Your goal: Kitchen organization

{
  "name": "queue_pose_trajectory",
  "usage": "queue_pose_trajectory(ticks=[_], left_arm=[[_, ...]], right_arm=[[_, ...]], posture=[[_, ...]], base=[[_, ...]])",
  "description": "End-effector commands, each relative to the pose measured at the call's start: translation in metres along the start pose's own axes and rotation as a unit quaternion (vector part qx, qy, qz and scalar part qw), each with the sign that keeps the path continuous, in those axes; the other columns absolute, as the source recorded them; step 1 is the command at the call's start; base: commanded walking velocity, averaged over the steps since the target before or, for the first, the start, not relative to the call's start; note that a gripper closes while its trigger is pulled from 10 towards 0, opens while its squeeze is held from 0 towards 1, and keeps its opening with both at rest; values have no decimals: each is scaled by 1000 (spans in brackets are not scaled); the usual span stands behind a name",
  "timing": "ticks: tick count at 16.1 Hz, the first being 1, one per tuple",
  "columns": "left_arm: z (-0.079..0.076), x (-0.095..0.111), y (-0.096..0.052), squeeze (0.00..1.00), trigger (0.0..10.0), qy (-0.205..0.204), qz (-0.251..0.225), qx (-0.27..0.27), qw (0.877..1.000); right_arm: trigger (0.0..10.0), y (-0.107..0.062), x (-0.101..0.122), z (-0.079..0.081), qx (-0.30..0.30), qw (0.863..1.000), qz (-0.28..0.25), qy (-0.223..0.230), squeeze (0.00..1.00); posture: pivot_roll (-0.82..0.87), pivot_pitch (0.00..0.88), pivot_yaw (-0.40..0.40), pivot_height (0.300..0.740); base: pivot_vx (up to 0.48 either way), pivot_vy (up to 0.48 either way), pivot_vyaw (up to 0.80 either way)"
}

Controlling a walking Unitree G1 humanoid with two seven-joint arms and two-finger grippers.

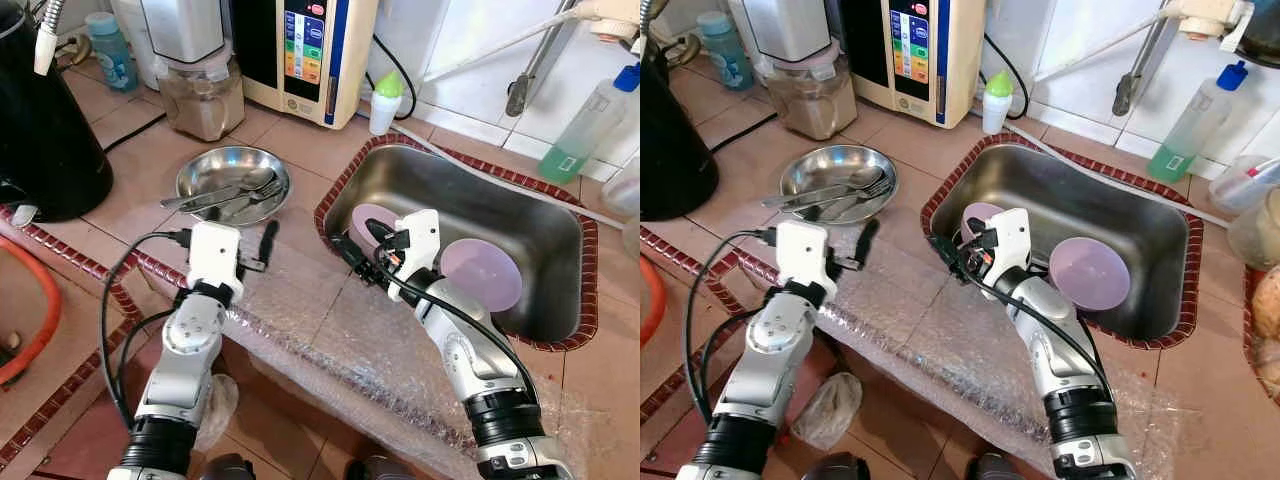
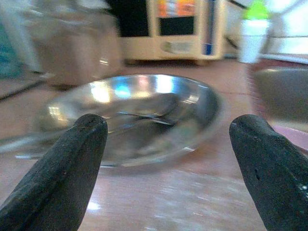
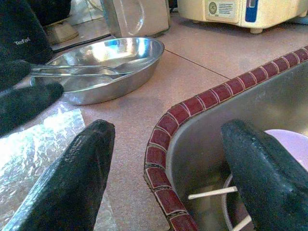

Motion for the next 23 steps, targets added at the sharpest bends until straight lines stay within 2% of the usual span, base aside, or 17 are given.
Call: queue_pose_trajectory(ticks=[1,3,4,5,7,9,10,11,12,16,17,20,22,23], left_arm=[[11,2,0,0,10000,11,-5,32,999],[28,5,1,0,10000,-5,-5,78,997],[30,7,1,0,10000,-20,-5,86,996],[31,10,2,0,10000,-60,-7,96,994],[26,17,1,0,10000,-117,-19,98,988],[21,15,0,0,10000,-173,-4,102,980],[19,16,0,0,10000,-188,-6,101,977],[16,16,-2,0,10000,-232,4,103,967],[14,16,-3,0,10000,-255,7,105,961],[13,11,-15,0,10000,-289,23,131,948],[13,7,-18,0,10000,-305,35,143,941],[15,0,-19,0,10000,-333,56,155,929],[18,-5,-14,0,10000,-355,60,154,920],[19,-6,-12,0,10000,-362,61,156,917]], right_arm=[[10000,0,3,-1,-2,1000,-3,-5,0],[10000,-2,1,-1,-3,1000,0,-5,0],[10000,-2,1,-1,-2,1000,2,-5,0],[10000,-3,0,-1,-2,1000,4,-5,0],[10000,-4,0,-2,-1,1000,7,-6,0],[10000,-4,0,-2,0,1000,9,-8,0],[10000,-4,0,-2,0,1000,9,-9,0],[10000,-3,1,-2,1,1000,9,-10,0],[10000,-3,1,-2,1,1000,9,-10,0],[10000,-5,-1,-3,-1,1000,11,-10,0],[10000,-6,-1,-3,-1,1000,12,-10,0],[10000,-7,-1,1,17,1000,16,-14,0],[10000,-12,2,19,98,995,32,-12,0],[10000,-12,2,21,107,994,35,-10,0]], posture=[[21,45,-46,740],[21,52,-51,740],[20,57,-54,740],[17,59,-57,740],[16,63,-61,740],[16,61,-65,740],[16,61,-65,740],[17,60,-66,740],[17,60,-66,740],[15,61,-63,740],[15,61,-63,740],[11,65,-63,740],[-3,74,-69,740],[-3,74,-69,740]], base=[[0,0,0],[0,0,0],[0,0,0],[0,0,0],[0,0,0],[0,0,0],[0,0,0],[0,0,0],[0,0,0],[0,0,0],[0,0,0],[0,0,0],[0,0,0],[0,0,0]])
Point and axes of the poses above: a point about 5 cm out from each wrist's last joint towards the gripper, its own y axis pointing out of the wrist towards the gripper, its own x axis along the axis of the wrist's last joint, z = x × y, the point moved 1 cm from there along y, pointing out of the wrist towards the gripper, and after that the axes turned 14 degrees about y, right-handed, at the moved point
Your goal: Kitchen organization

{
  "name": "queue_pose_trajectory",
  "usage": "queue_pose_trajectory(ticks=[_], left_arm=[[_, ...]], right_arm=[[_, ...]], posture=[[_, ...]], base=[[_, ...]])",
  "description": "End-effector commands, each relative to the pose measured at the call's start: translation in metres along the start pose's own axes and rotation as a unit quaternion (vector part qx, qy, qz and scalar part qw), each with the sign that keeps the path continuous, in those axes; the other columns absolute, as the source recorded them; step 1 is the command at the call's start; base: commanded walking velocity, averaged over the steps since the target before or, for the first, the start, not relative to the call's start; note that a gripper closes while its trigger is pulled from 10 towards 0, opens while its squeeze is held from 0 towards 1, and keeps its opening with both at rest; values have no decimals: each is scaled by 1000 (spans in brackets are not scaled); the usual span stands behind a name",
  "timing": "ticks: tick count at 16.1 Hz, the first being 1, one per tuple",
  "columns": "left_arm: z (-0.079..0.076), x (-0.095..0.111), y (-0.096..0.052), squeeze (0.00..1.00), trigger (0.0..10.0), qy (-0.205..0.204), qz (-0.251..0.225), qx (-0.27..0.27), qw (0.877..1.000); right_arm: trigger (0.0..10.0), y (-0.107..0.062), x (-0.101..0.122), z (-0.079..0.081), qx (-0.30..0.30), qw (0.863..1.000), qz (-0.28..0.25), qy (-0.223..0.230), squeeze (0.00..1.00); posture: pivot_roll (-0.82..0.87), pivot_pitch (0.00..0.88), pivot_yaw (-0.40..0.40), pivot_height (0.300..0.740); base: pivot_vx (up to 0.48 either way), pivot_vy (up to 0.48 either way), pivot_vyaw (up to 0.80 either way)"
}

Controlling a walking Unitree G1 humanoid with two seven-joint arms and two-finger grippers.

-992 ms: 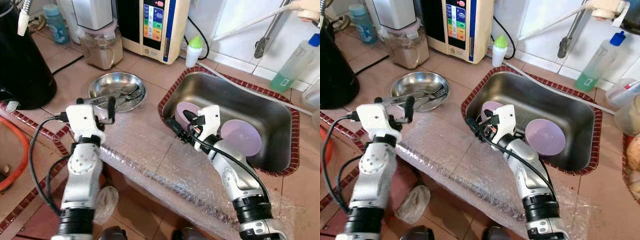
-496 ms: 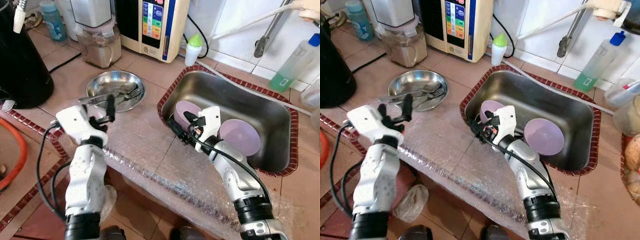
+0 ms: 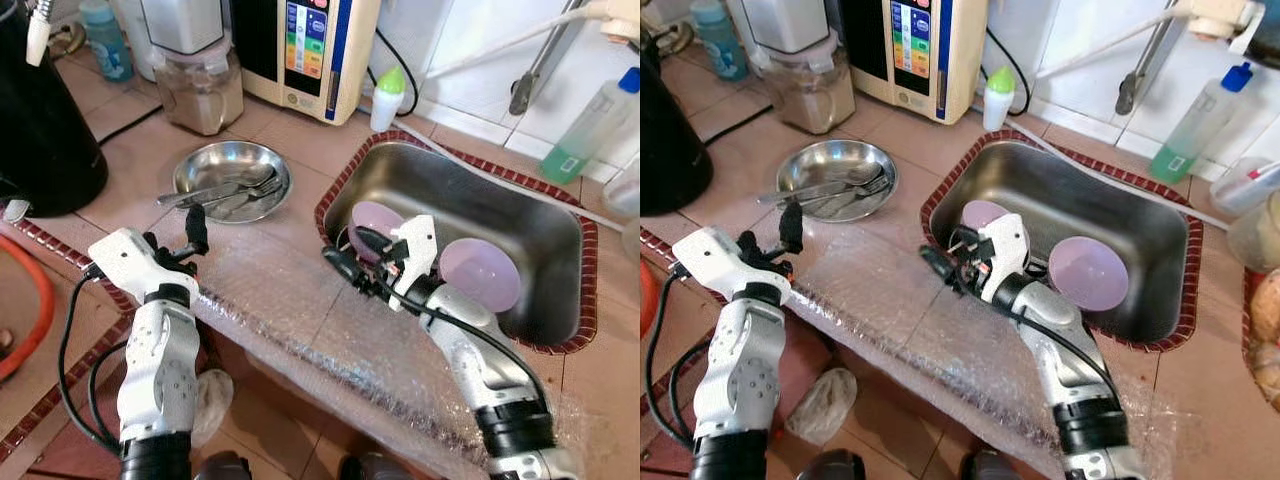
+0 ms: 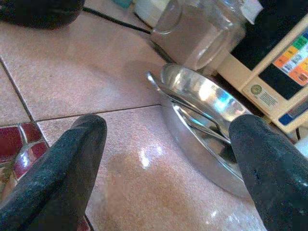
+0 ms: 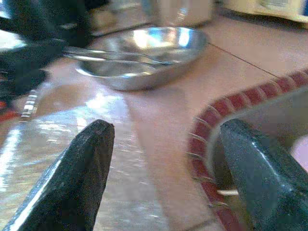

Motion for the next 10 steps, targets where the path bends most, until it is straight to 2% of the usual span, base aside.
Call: queue_pose_trajectory(ticks=[1,5,6,7,10], left_arm=[[-11,-10,0,0,10000,-42,19,-2,999],[-14,-11,13,0,10000,-77,24,-6,997],[-15,-12,16,0,2039,-96,23,-4,995],[-15,-12,16,0,0,-98,23,-4,995],[-13,-13,23,0,0,-111,21,3,994]], right_arm=[[10000,-2,1,6,22,1000,6,0,0],[10000,-7,-3,11,34,999,20,-11,0],[10000,-7,-2,12,34,999,22,-13,0],[10000,-8,-2,11,33,999,22,-14,0],[10000,-10,-2,11,32,999,26,-15,0]], posture=[[-11,77,-72,740],[-29,77,-77,740],[-34,77,-78,740],[-34,77,-78,740],[-40,77,-79,740]], base=[[0,0,0],[0,0,0],[0,0,0],[0,0,0],[0,0,0]])
Point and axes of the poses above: a point about 5 cm out from each wrist's last joint towards the gripper, its own y axis pointing out of the wrist towards the gripper, its own x axis along the axis of the wrist's last joint, z = x × y, the point moved 1 cm from there along y, pointing out of the wrist towards the gripper, and after that the axes turned 14 degrees about y, right-handed, at the moved point
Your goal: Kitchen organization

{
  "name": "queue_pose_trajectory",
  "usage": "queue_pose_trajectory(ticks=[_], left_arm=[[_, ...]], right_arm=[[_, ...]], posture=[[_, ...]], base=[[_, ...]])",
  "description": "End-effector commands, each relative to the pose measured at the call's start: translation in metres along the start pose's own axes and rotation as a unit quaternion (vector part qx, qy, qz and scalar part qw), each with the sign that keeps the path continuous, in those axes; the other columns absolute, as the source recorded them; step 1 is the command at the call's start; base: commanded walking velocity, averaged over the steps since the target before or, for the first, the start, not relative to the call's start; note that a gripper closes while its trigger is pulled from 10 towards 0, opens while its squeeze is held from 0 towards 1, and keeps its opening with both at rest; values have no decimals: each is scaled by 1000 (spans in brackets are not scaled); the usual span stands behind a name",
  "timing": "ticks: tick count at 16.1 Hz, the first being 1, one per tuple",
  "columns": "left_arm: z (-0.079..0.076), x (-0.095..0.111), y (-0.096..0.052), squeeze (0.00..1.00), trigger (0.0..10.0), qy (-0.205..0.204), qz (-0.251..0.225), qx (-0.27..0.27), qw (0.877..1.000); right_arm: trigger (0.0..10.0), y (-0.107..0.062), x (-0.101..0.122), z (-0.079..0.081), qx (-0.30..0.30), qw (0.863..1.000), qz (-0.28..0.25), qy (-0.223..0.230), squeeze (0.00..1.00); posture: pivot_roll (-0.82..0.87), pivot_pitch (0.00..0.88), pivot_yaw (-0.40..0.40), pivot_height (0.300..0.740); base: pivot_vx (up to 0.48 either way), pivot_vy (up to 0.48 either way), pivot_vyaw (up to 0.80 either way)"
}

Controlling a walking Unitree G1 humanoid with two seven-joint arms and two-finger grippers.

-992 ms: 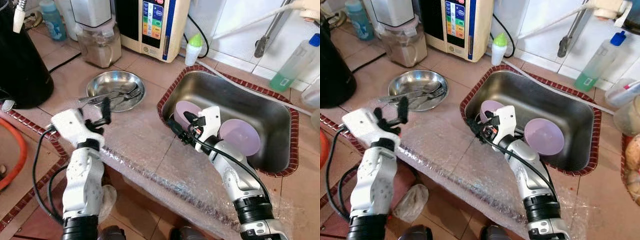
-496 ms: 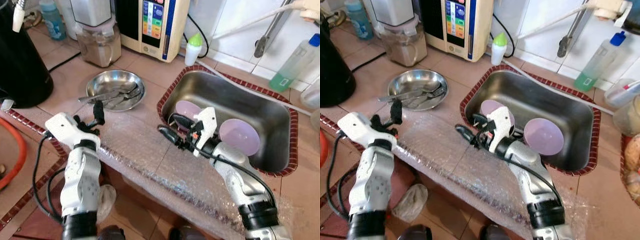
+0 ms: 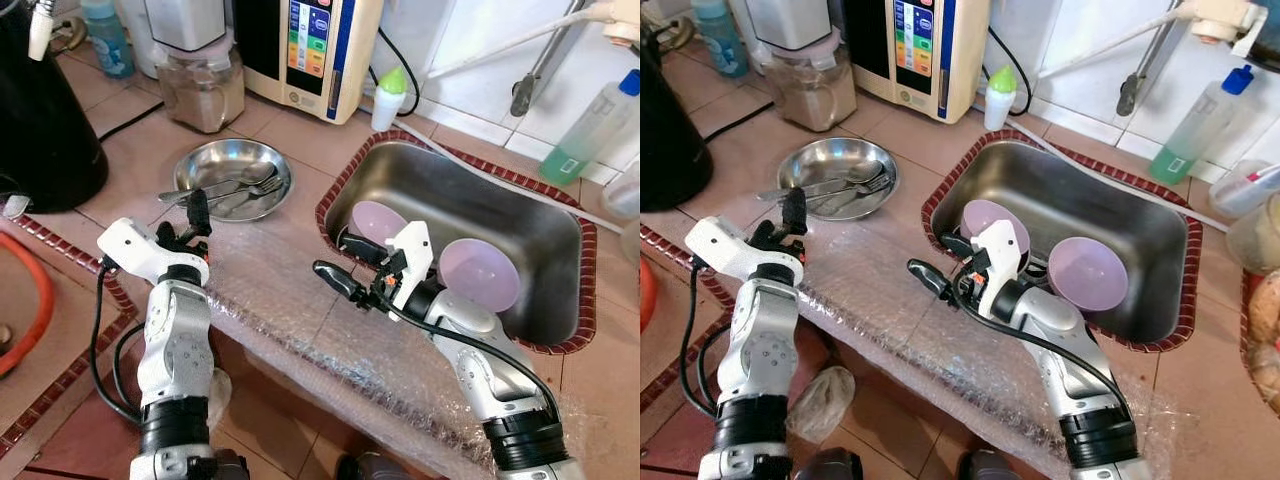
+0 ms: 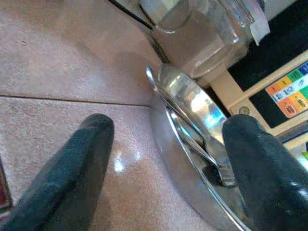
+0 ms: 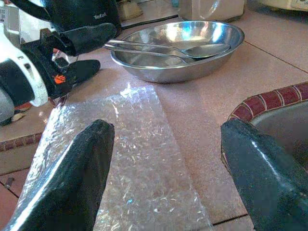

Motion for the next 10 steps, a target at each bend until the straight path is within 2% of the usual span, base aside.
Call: queue_pose_trajectory(ticks=[1,7,10], left_arm=[[-2,-10,2,0,0,-14,23,-3,1000],[-4,-5,11,0,0,-28,9,-6,1000],[-1,-2,14,0,0,-27,-1,-5,1000]], right_arm=[[10000,-3,2,2,4,1000,3,-4,0],[10000,-3,0,5,8,1000,6,-1,0],[10000,-7,-2,19,68,997,21,22,0]], posture=[[-43,76,-80,740],[-43,76,-80,740],[-44,77,-78,740]], base=[[0,0,0],[0,0,0],[0,0,0]])
Point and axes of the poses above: a point about 5 cm out from each wrist's last joint towards the gripper, its own y axis pointing out of the wrist towards the gripper, its own x axis along the axis of the wrist's last joint, z = x × y, the point moved 1 cm from there along y, pointing out of the wrist towards the gripper, and after that the axes turned 14 degrees about y, right-handed, at the moved point
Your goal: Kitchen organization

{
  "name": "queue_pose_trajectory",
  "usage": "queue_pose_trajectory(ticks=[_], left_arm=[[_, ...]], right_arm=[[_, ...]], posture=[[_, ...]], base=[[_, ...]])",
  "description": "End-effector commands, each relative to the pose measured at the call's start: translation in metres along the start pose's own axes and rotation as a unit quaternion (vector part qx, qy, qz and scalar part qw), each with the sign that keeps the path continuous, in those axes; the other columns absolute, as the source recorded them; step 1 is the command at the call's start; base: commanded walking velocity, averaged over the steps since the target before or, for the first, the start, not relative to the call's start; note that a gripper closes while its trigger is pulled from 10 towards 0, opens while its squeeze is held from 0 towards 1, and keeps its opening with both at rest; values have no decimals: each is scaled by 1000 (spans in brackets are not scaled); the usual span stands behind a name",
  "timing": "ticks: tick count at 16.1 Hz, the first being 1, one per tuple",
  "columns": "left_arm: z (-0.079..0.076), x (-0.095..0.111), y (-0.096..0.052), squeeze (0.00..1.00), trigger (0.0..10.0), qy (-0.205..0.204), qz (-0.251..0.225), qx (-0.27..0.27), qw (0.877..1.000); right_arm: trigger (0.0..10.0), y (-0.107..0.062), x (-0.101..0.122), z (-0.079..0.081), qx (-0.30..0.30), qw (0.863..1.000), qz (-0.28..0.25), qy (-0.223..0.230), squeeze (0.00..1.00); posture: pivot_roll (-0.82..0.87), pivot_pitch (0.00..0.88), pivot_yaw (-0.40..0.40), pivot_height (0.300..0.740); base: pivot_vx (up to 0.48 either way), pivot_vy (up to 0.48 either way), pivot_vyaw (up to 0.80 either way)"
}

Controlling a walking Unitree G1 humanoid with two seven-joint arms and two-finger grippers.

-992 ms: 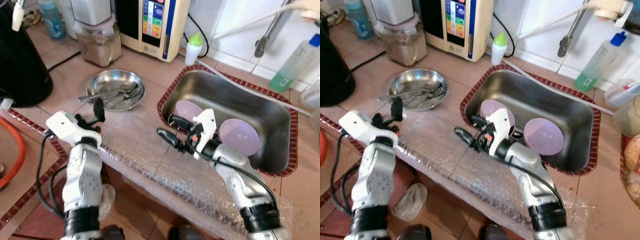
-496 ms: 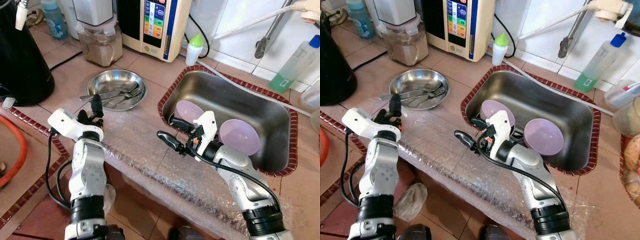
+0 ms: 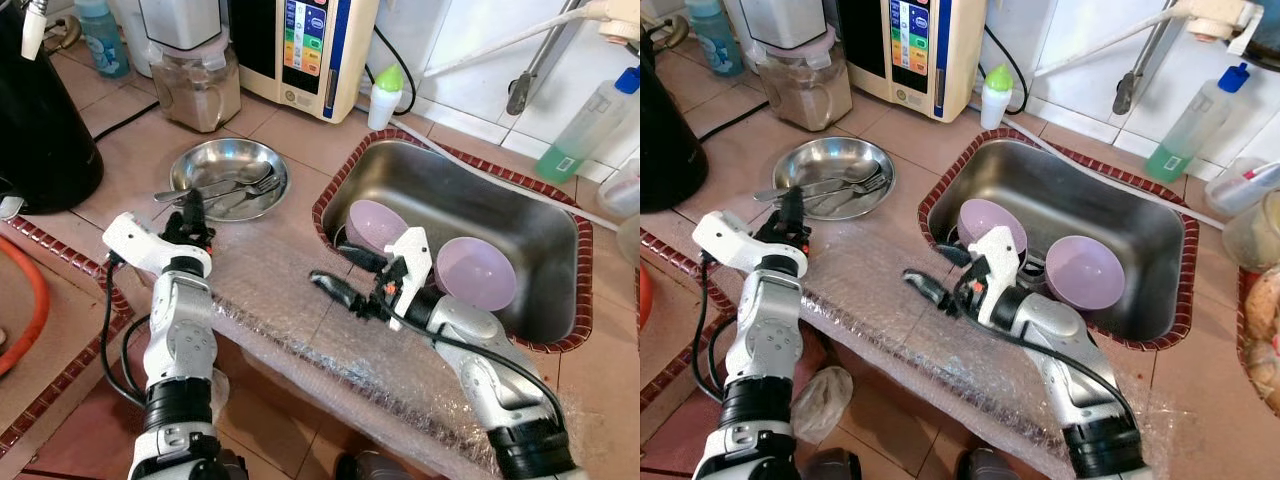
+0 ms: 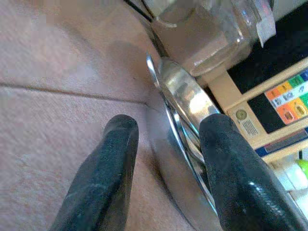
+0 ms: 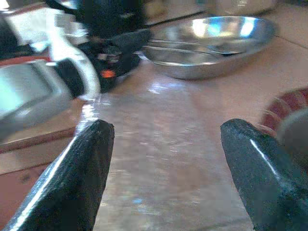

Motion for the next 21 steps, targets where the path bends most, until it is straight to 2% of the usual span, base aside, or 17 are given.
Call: queue_pose_trajectory(ticks=[1,6,16,19,21], left_arm=[[-2,0,2,0,0,2,-3,-4,1000],[-5,8,4,0,0,21,-23,-12,999],[-7,6,6,0,0,3,-13,-21,1000],[-5,9,3,0,0,8,-13,-17,1000],[-10,14,-3,0,0,20,-16,-27,999]], right_arm=[[10000,-3,-1,6,21,1000,10,1,0],[10000,-2,-4,6,17,1000,15,0,0],[10000,-1,-3,4,11,1000,16,-9,0],[10000,0,-3,3,6,1000,12,-11,0],[10000,0,-3,2,3,1000,9,-12,0]], posture=[[-44,77,-78,740],[-42,73,-78,740],[-39,66,-73,740],[-37,63,-71,740],[-28,57,-69,740]], base=[[0,0,0],[0,0,0],[0,0,0],[0,0,0],[0,0,0]])
Point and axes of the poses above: a point about 5 cm out from each wrist's last joint towards the gripper, its own y axis pointing out of the wrist towards the gripper, its own x axis along the axis of the wrist's last joint, z = x × y, the point moved 1 cm from there along y, pointing out of the wrist towards the gripper, and after that the axes turned 14 degrees about y, right-handed, at the moved point
